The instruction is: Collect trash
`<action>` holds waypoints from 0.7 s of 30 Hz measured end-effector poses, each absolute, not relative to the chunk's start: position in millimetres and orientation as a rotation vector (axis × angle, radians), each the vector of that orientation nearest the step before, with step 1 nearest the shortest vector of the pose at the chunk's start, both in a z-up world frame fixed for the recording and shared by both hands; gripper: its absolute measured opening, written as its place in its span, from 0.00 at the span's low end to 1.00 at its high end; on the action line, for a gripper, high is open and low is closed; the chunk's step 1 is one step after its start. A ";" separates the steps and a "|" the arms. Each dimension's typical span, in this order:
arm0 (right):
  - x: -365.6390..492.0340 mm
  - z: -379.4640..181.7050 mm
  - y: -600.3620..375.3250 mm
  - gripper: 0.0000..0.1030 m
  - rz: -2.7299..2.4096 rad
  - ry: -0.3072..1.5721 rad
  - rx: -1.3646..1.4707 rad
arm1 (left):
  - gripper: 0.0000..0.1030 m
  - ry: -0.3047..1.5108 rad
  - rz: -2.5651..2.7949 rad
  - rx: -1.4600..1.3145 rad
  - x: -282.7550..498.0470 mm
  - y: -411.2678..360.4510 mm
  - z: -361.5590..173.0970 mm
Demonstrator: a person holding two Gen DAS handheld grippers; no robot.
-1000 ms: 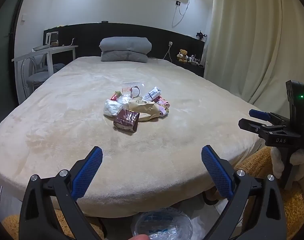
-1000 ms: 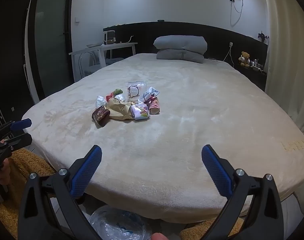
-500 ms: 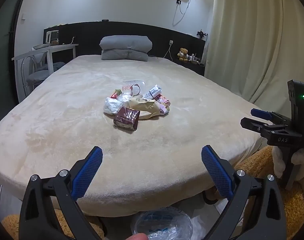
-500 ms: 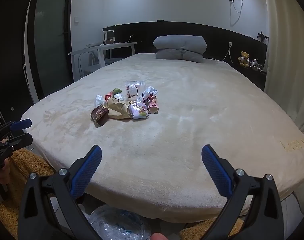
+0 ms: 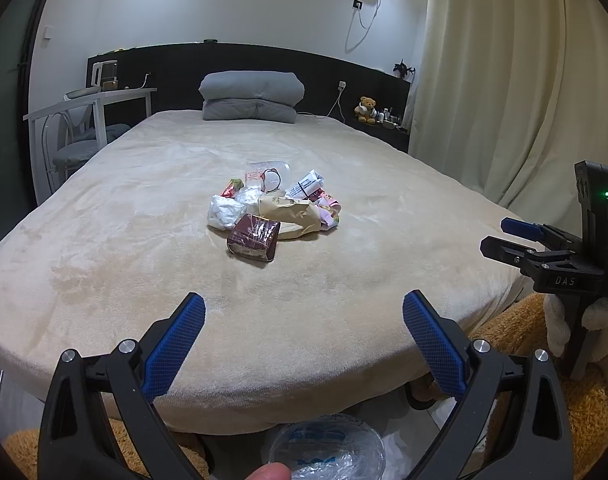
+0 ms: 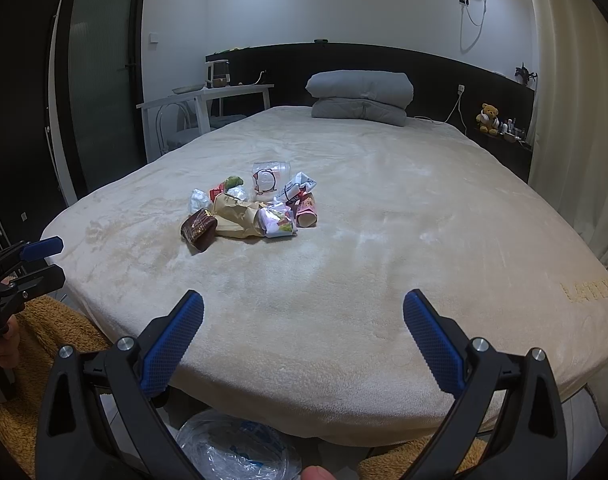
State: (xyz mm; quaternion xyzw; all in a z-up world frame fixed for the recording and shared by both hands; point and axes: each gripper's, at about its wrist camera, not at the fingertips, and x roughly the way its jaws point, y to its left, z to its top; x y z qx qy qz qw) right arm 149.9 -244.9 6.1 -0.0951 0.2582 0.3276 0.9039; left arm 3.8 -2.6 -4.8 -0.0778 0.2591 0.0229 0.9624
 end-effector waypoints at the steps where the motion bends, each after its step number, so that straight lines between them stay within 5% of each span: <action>1: 149.8 6.2 -245.4 0.96 0.677 0.533 -0.196 | 0.94 0.525 0.046 -0.157 3.6 -2.6 -5.2; 21: 149.7 8.0 -246.1 0.96 0.676 0.532 -0.197 | 0.94 0.527 0.049 -0.154 4.8 -4.1 -5.0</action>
